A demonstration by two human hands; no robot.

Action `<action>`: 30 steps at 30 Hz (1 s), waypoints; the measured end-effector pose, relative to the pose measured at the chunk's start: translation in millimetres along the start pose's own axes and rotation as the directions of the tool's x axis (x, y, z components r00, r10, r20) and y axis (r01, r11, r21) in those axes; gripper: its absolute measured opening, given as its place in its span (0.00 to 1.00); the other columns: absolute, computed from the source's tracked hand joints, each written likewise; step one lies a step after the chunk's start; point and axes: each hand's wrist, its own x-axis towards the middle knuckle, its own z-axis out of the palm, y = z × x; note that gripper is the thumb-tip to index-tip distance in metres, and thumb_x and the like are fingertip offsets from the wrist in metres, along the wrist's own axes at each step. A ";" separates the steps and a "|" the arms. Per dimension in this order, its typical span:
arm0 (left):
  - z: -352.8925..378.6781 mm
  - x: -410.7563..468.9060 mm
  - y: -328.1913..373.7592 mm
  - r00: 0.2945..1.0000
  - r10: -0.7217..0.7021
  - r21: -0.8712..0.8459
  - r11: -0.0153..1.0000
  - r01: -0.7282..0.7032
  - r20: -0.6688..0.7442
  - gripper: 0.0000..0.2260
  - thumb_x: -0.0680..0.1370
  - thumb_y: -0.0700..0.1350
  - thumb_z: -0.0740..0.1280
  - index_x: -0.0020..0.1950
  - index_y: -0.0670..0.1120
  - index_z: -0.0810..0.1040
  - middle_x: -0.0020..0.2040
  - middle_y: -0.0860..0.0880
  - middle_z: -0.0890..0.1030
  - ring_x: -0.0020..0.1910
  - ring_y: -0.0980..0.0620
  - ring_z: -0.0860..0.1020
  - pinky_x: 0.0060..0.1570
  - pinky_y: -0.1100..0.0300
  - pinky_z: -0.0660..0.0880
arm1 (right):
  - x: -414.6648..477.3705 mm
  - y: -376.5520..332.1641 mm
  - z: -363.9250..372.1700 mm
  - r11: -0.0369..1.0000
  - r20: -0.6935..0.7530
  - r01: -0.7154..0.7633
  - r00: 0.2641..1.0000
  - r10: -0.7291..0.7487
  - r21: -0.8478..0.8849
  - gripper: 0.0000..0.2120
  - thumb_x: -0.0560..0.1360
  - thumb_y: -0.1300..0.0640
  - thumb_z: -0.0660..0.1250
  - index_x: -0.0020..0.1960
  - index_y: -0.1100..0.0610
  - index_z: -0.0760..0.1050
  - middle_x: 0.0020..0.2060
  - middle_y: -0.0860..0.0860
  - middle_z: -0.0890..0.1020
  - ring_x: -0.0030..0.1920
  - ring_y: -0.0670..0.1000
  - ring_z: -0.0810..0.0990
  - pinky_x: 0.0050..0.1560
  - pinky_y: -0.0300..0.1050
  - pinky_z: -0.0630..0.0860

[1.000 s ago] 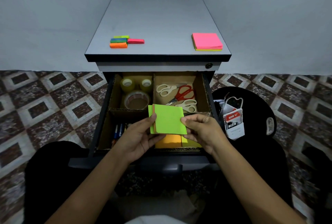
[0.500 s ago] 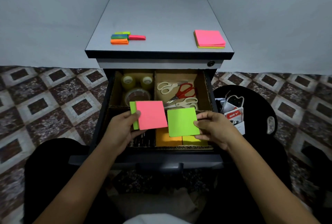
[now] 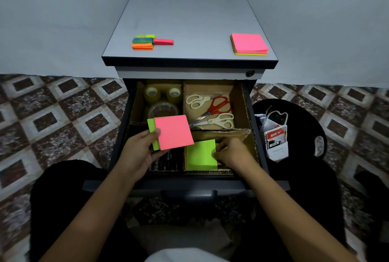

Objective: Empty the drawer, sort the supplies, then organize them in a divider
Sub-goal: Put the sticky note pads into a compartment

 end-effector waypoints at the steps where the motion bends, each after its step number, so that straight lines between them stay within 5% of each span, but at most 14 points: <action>1: -0.5 0.1 -0.6 1.000 -0.001 -0.002 1.000 0.001 0.002 0.06 0.80 0.39 0.61 0.50 0.42 0.77 0.44 0.46 0.82 0.45 0.51 0.79 0.35 0.61 0.81 | -0.4 -0.9 1.0 1.000 -0.025 0.009 1.000 -0.010 -0.020 0.12 0.70 0.63 0.71 0.31 0.55 0.72 0.33 0.55 0.79 0.44 0.59 0.82 0.52 0.55 0.78; 4: -1.3 0.2 -1.0 1.000 -0.001 -0.005 1.000 0.001 0.013 0.06 0.80 0.39 0.61 0.50 0.42 0.77 0.42 0.47 0.83 0.44 0.52 0.80 0.34 0.61 0.81 | -3.7 -3.2 0.9 0.995 -0.036 0.031 0.999 -0.035 -0.097 0.04 0.71 0.62 0.70 0.39 0.60 0.77 0.43 0.60 0.83 0.47 0.58 0.82 0.52 0.51 0.78; 7: -1.6 0.9 -1.1 1.000 -0.004 -0.010 1.000 0.004 0.017 0.06 0.79 0.39 0.61 0.49 0.43 0.78 0.39 0.49 0.84 0.43 0.53 0.81 0.34 0.61 0.80 | -3.2 0.1 1.4 0.995 -0.034 0.011 0.999 -0.014 -0.101 0.08 0.71 0.63 0.70 0.46 0.68 0.80 0.45 0.64 0.83 0.47 0.61 0.82 0.53 0.54 0.78; 24: -0.9 -1.5 0.3 1.000 -0.022 0.005 1.000 0.022 0.021 0.06 0.80 0.39 0.61 0.51 0.42 0.77 0.47 0.45 0.81 0.47 0.50 0.79 0.35 0.61 0.81 | -6.8 4.6 -5.4 0.957 0.039 0.062 0.998 -0.053 -0.285 0.09 0.73 0.60 0.68 0.49 0.64 0.82 0.46 0.59 0.84 0.48 0.55 0.82 0.47 0.45 0.76; 27: 0.0 -4.3 2.0 0.999 -0.026 0.022 0.999 0.026 0.038 0.06 0.80 0.40 0.61 0.50 0.42 0.77 0.47 0.46 0.82 0.47 0.50 0.80 0.35 0.61 0.81 | -8.5 2.8 -6.1 0.978 0.019 0.075 0.997 -0.073 -0.193 0.07 0.75 0.61 0.66 0.47 0.62 0.82 0.40 0.56 0.84 0.41 0.53 0.81 0.40 0.37 0.75; 30: 3.9 -8.5 4.3 0.996 -0.037 0.046 0.998 0.033 0.081 0.06 0.79 0.40 0.62 0.51 0.43 0.78 0.44 0.47 0.84 0.43 0.52 0.81 0.34 0.62 0.80 | -15.1 -4.3 -8.7 0.969 0.018 0.051 0.998 -0.057 0.242 0.09 0.79 0.61 0.62 0.42 0.57 0.78 0.33 0.52 0.79 0.31 0.47 0.76 0.28 0.31 0.72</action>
